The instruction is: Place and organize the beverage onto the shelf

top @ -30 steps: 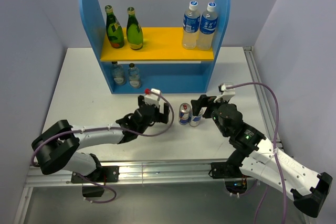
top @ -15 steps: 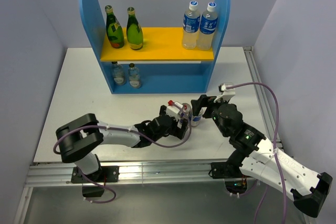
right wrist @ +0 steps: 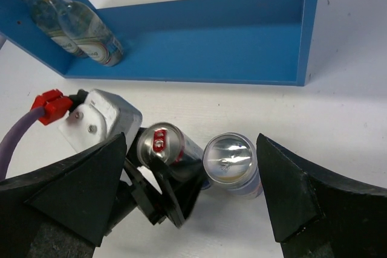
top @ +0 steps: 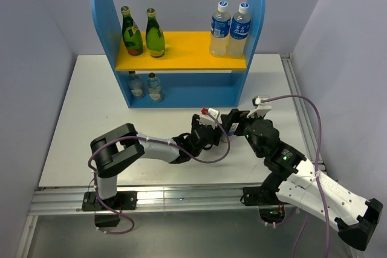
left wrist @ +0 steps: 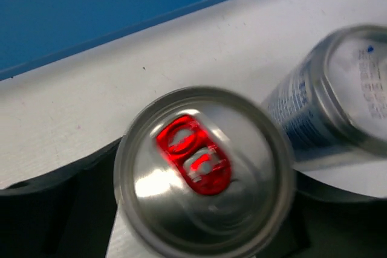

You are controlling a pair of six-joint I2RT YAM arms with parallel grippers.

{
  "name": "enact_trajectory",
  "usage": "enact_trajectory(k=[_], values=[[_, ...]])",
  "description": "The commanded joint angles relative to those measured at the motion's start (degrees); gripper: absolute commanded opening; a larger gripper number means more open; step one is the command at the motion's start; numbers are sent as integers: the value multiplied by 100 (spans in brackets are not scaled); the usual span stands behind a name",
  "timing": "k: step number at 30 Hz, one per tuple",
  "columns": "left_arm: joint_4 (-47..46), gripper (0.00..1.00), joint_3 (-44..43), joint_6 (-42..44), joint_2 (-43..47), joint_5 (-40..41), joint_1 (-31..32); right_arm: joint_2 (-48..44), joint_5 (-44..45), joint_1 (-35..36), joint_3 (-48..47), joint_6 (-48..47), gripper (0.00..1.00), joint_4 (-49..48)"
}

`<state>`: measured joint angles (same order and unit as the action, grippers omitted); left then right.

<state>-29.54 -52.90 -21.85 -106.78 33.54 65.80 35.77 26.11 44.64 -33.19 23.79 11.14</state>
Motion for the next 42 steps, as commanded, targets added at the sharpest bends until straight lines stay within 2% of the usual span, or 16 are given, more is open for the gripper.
enact_trajectory(k=[1, 2, 4, 5, 10, 17, 27, 30, 31, 32, 34, 35, 42], values=[[-263, 74, -255, 14, -79, 364, -181, -9, -18, 36, 14, 29, 95, -147], [-280, 51, -273, 31, -88, 364, -234, 9, -18, 36, 14, 29, 95, -147], [-272, 21, -334, 66, -115, 346, -287, 27, -27, 36, 14, 29, 95, -156], [-289, 1, -361, 84, -115, 381, -339, 44, -9, 36, 14, 29, 95, -147], [-517, 0, -510, 469, -71, 285, -629, 71, -18, 36, 14, 29, 95, -164], [-588, 0, -1134, 752, -281, -111, -1489, 97, -9, 36, -3, 29, 95, -147], [-140, 0, -2372, 418, -1239, -593, -2264, 123, -9, 36, -3, 12, 95, -156], [-8, 32, -2567, 295, -1424, -752, -2423, 141, 8, 36, -12, 29, 95, -147], [-17, 45, -2567, 304, -1442, -770, -2432, 132, 8, 36, -3, 12, 95, -138], [-25, 68, -2558, 295, -1425, -761, -2432, 123, 17, 36, -12, 29, 95, -147], [-43, 80, -2462, 269, -1346, -770, -2432, 132, 26, 36, 5, 29, 95, -147], [-43, 99, -2409, 242, -1293, -796, -2432, 149, 26, 36, -3, 38, 95, -138], [-298, 99, -1346, 347, -406, -524, -2186, 211, 87, 53, -38, 292, 100, 81]])
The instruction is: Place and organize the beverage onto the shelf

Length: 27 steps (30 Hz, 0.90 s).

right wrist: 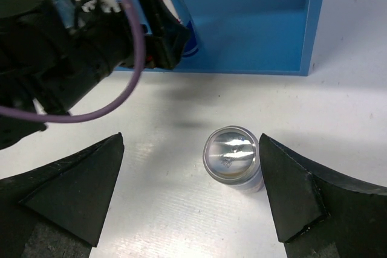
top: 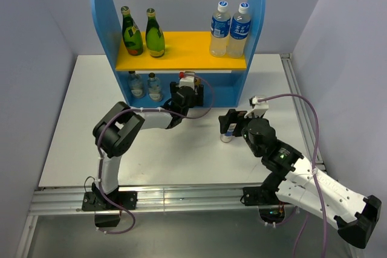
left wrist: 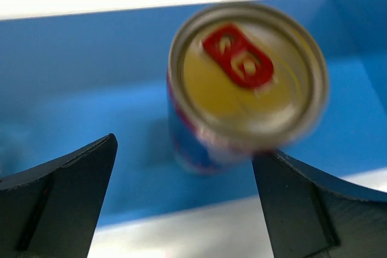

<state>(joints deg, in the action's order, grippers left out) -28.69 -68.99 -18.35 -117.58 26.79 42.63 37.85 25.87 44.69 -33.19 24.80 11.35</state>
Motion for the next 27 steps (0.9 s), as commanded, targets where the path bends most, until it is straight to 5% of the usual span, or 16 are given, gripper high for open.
enact_trajectory(k=[1, 11, 20, 27], values=[[-375, 99, 342, 50, 866, 221, 262, -57, 172, 75, -56, 253, 100, 225], [-85, 99, 1256, -90, 1966, 362, 895, -524, 340, 268, 180, 1571, 100, 1370], [311, 99, 1677, -204, 2977, 626, 1256, 3, 357, 304, 603, 2239, 100, 966], [645, 99, 2196, -327, 3987, 749, 1406, 688, 919, 304, 954, 2109, 100, -263]])
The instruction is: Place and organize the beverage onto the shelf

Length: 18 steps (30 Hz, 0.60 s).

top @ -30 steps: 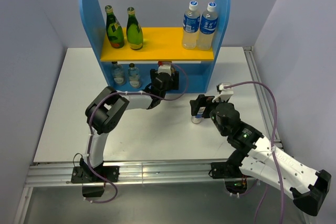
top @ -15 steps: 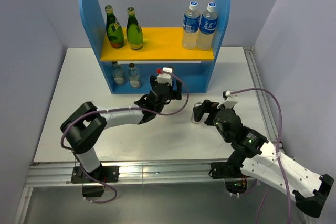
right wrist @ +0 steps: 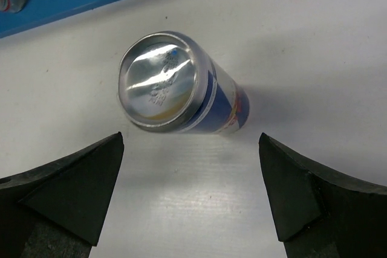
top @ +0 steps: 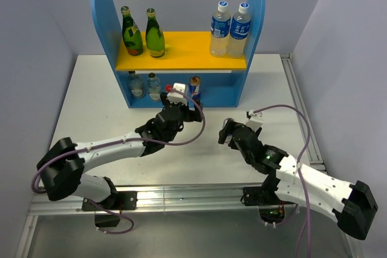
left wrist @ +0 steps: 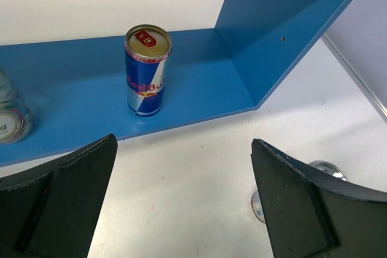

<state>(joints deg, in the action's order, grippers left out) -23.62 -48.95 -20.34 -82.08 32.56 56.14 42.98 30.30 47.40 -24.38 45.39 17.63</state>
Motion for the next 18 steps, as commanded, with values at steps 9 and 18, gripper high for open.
enact_trajectory(k=[9, 18], values=[[375, 99, 816, -251, 1256, 277, 108, 1377, 1232, 42, 223, -232, 87, -2393], [472, 99, 1107, -269, 1730, 374, 108, 2478, 1733, 33, -233, -390, 0, -2940]])
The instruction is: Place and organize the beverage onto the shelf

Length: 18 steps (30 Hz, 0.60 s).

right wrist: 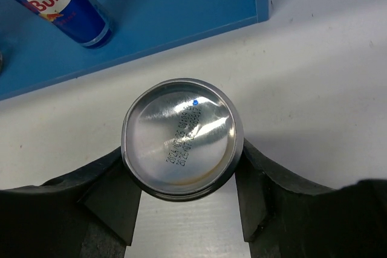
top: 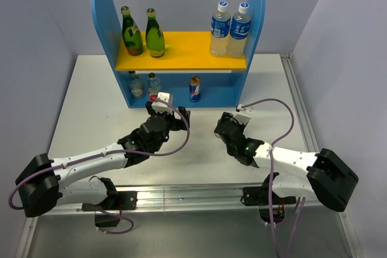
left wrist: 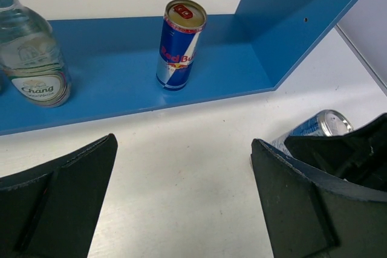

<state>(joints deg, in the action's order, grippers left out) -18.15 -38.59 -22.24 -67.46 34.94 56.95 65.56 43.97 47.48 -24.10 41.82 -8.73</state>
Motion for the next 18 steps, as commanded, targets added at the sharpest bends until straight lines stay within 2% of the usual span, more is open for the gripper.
enact_trajectory(k=[1, 9, 18], values=[[-74, 99, 123, -79, 303, 188, 27, 255, 376, 24, -340, -147, 0, -374], [-57, 99, 273, -26, 620, 338, 27, 984, 683, -20, -1368, -965, 0, -708], [-4, 99, 440, 35, 919, 549, 18, 2179, 227, -740, -2467, -1519, 0, -1069]])
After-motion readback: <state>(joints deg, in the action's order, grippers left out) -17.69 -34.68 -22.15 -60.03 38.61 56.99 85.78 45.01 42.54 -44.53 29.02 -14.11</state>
